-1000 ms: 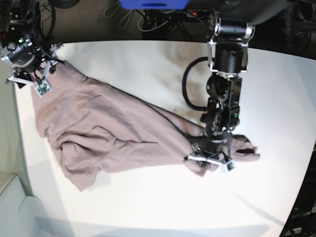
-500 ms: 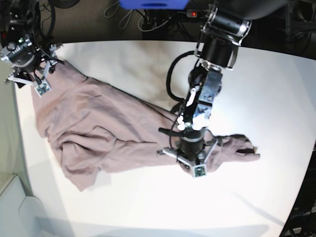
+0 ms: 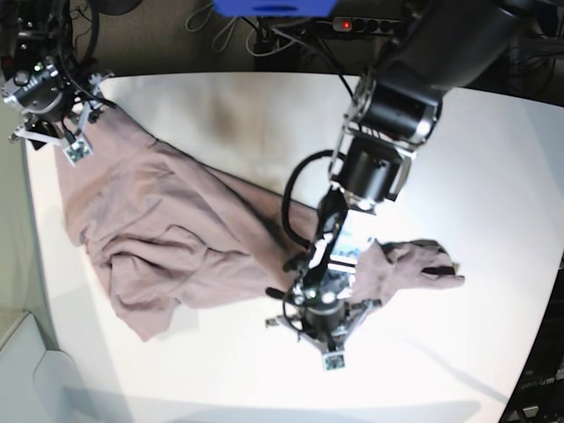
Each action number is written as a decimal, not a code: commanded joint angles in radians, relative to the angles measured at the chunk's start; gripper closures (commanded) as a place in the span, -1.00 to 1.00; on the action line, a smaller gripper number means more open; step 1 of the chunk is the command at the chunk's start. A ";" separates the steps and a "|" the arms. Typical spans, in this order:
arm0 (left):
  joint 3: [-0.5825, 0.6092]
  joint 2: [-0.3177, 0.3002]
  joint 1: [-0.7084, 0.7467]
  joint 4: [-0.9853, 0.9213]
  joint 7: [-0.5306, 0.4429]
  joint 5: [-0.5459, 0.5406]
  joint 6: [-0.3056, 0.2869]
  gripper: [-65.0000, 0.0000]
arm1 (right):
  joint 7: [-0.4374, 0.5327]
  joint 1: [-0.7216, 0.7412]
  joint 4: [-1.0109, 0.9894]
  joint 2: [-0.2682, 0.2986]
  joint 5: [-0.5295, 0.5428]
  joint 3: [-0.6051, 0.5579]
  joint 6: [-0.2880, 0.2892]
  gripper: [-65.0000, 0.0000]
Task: Layout the t-shirt on the table in an organized manner, then fold the t-shirt properly
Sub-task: 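Grasp the shirt body near the sleeve with the left gripper, then drag the grasped fabric toward the collar with the left gripper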
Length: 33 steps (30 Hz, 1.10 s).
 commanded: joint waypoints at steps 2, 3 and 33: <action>0.001 0.010 -0.067 -0.028 -0.029 0.012 0.009 0.99 | 0.014 0.007 0.015 0.014 0.001 0.011 -0.004 -0.21; 0.001 0.010 -0.081 -0.046 -0.034 0.012 0.009 0.99 | 0.014 0.007 0.015 0.014 0.001 0.011 -0.004 -0.21; -0.110 -0.012 -0.039 -0.109 -0.120 0.011 0.003 -0.01 | 0.014 0.006 0.018 0.011 -0.001 0.038 -0.004 -0.20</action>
